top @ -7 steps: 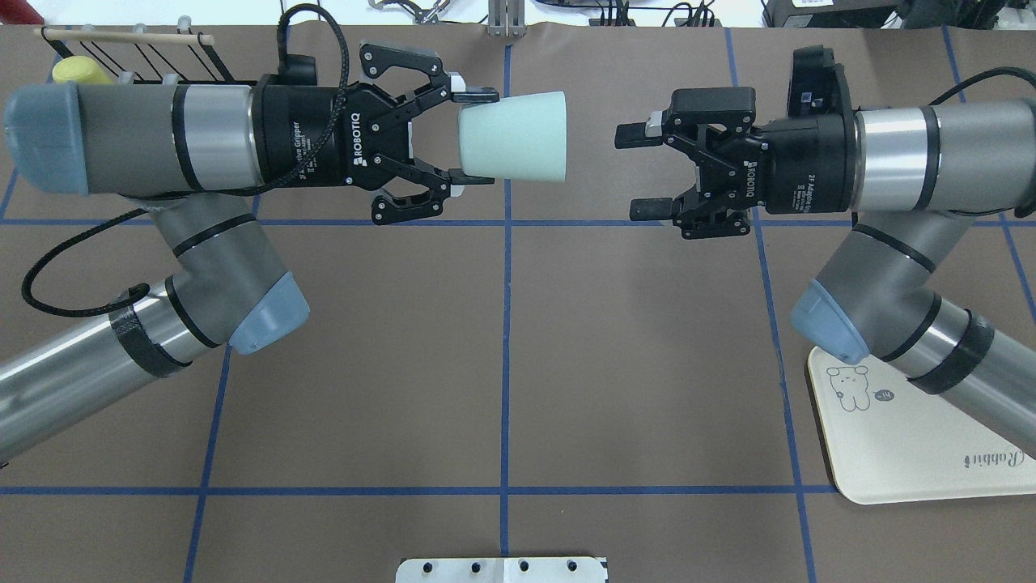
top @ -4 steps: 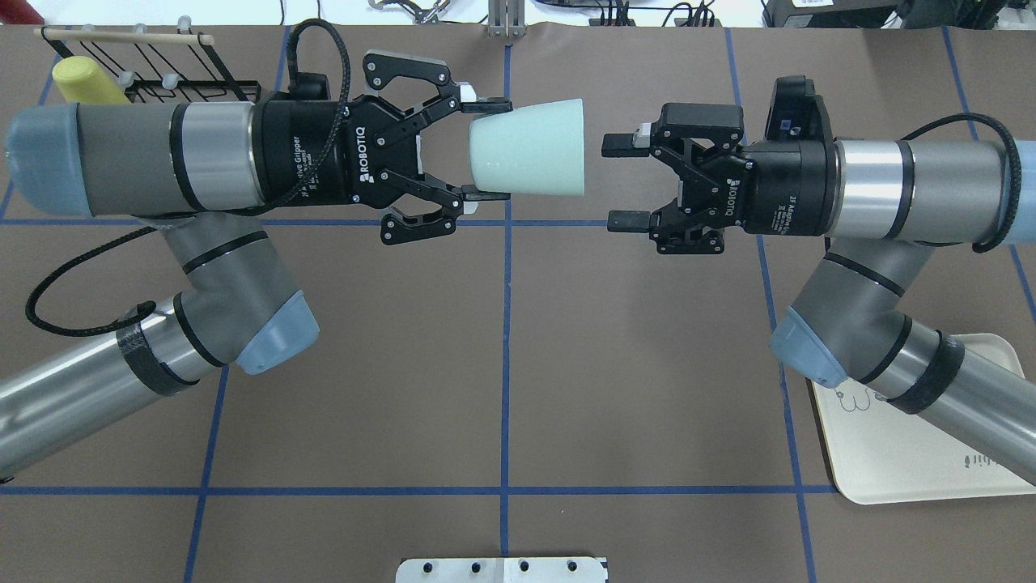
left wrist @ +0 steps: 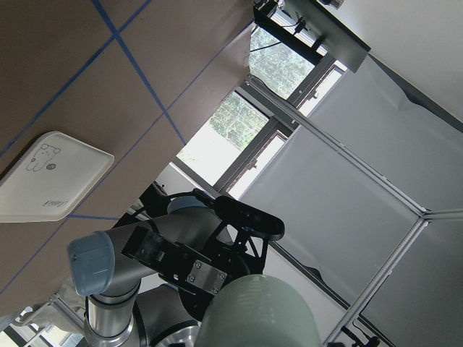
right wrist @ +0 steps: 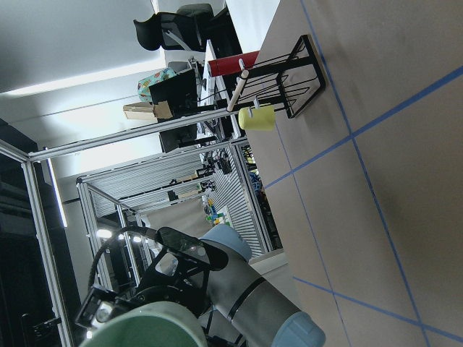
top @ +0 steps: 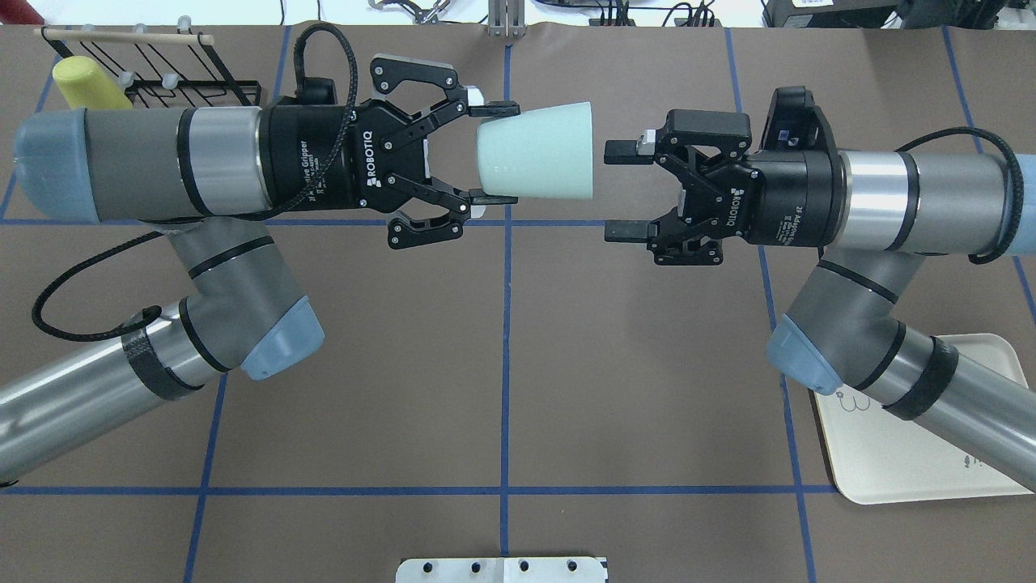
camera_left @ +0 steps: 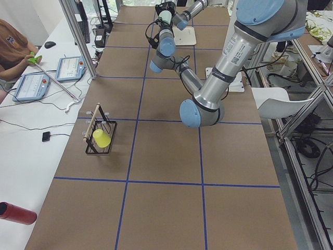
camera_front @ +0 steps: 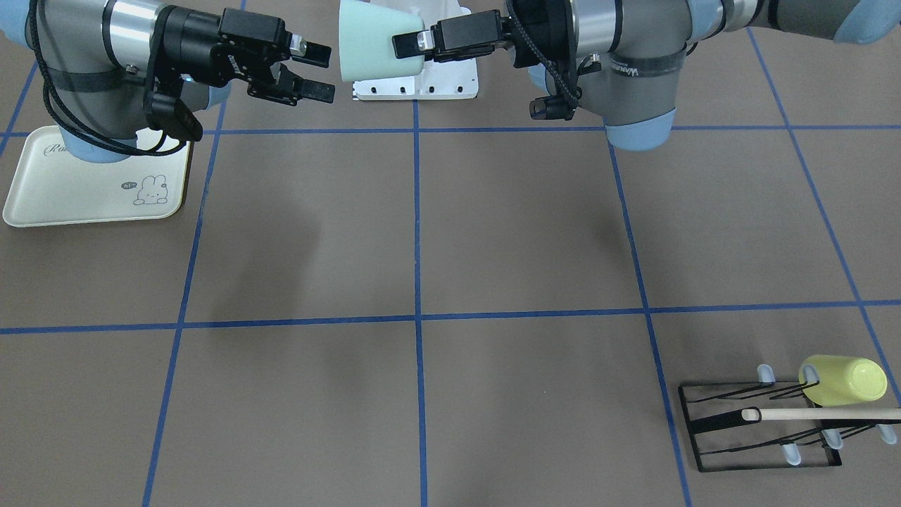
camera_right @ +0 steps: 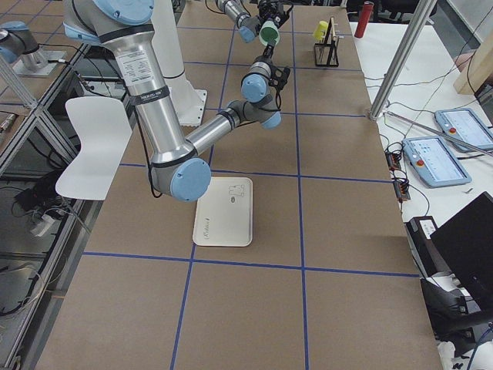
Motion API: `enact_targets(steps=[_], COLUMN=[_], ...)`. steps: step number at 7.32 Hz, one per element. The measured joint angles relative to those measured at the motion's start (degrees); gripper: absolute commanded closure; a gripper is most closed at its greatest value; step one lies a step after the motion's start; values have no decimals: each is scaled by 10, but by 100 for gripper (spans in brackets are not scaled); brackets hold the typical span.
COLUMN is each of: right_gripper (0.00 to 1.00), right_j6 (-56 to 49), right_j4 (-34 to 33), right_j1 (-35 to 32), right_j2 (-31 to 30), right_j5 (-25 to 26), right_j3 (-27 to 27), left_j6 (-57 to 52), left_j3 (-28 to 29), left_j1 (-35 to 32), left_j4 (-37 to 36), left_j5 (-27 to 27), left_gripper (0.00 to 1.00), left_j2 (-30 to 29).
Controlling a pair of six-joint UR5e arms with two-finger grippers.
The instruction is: Left arm grabs green cup and hands to right arm on tray
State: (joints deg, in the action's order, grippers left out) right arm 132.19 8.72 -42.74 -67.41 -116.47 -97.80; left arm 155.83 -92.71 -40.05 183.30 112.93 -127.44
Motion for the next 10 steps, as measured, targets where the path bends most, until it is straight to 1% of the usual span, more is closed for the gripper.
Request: enact_targets(steps=[1, 3, 6, 7, 8, 9, 10], right_gripper=[14, 38, 53, 63, 82, 100, 100], right_j6=[1, 1, 2, 2, 2, 2, 2], right_j4=[6, 17, 37, 38, 38, 42, 51], right_j1=[4, 11, 15, 15, 15, 15, 15], right_j2=[0, -3, -7, -7, -7, -8, -9], right_j5=[0, -1, -1, -1, -1, 0, 0], right_j3=[0, -1, -2, -3, -4, -4, -3], left_j6=[0, -1, -4, -4, -5, -5, -6], left_j3=[2, 5, 15, 17, 19, 21, 21], left_j1=[7, 22, 40, 46, 53, 59, 63], left_j4=[-1, -2, -2, -2, -2, -2, -2], left_j5=[-11, -30, -34, -35, -40, -49, -53], left_gripper=[100, 100, 100, 100, 100, 67, 1], left_j2=[-4, -12, -14, -15, -18, -20, -20])
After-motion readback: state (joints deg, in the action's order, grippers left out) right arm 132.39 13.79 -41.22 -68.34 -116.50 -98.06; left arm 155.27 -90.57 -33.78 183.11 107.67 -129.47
